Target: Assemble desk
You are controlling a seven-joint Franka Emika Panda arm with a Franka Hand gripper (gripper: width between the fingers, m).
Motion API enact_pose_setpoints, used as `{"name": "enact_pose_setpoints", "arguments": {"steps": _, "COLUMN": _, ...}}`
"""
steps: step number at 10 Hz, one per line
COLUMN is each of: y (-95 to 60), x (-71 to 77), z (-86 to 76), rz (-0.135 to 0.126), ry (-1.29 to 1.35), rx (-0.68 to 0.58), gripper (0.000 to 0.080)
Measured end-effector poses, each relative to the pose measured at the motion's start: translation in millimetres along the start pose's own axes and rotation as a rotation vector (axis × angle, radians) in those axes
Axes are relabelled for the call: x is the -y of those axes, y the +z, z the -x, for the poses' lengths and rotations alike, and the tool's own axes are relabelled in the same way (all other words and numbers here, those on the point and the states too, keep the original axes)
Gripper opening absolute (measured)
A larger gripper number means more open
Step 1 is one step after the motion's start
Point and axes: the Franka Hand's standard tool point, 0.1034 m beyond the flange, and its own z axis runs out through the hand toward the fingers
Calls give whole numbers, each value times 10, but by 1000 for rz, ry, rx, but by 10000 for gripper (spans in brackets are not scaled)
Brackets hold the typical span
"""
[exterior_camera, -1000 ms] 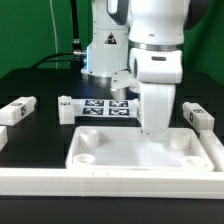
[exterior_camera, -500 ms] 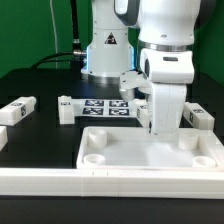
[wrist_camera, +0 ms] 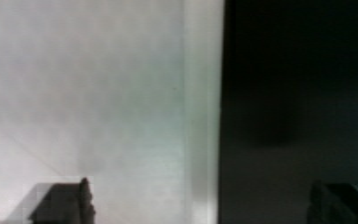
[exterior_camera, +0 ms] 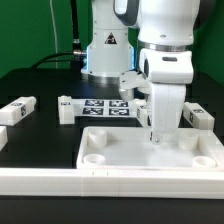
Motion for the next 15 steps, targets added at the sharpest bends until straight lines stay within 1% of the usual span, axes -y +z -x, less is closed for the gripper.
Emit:
{"name": "enact_pose_setpoints", "arguments": {"steps": 1, "y": -106, "x": 12, "z": -13, "rz": 7, "ry": 92, "rx": 3, "gripper": 640}}
{"name": "enact_pose_setpoints", "arguments": {"steps": 2, "y": -214, "x": 52, "z": -49, "rz": 11, "ry": 196, "rx": 9, "gripper": 647}}
{"name": "enact_pose_setpoints", "arguments": {"steps": 3, "y": -288, "x": 70, "z": -103, "rz": 10, "ry": 252, "rx": 16, "gripper": 647}}
{"name": "enact_pose_setpoints", "arguments": {"steps": 4, "y": -379, "x": 80, "z": -191, "rz": 13, "ry": 308, "rx": 22, "gripper": 647}}
{"name": "enact_pose_setpoints", "arguments": {"steps": 5, "y": -434, "x": 75, "z": -269, "rz": 18, "ry": 319, "rx": 24, "gripper": 649}}
{"name": "enact_pose_setpoints", "arguments": {"steps": 6, "y": -442, "x": 66, "z": -324, "rz": 21, "ry": 312, "rx": 21, "gripper": 649}}
{"name": "enact_pose_setpoints", "arguments": {"steps": 8, "y": -423, "x": 81, "z": -512, "rz": 24, "ry": 376, "rx": 17, "gripper": 649}}
{"name": "enact_pose_setpoints", "arguments": {"steps": 12, "y": -418, "x": 88, "z": -507, "rz": 23, "ry": 396, "rx": 17, "gripper": 649}}
{"name": "enact_pose_setpoints", "arguments": {"steps": 13, "y": -421, "x": 128, "z": -510, "rz": 21, "ry": 568, "rx": 12, "gripper": 649}}
{"name": "enact_pose_setpoints", "arguments": {"steps": 14, "y": -435, "x": 170, "z": -553, "rz": 21, "ry": 744, "rx": 13, "gripper": 649}}
{"name": "enact_pose_setpoints", "arguments": {"steps": 15, "y": -450, "x": 183, "z": -600, "rz": 13, "ry": 863, "rx": 20, "gripper": 649}}
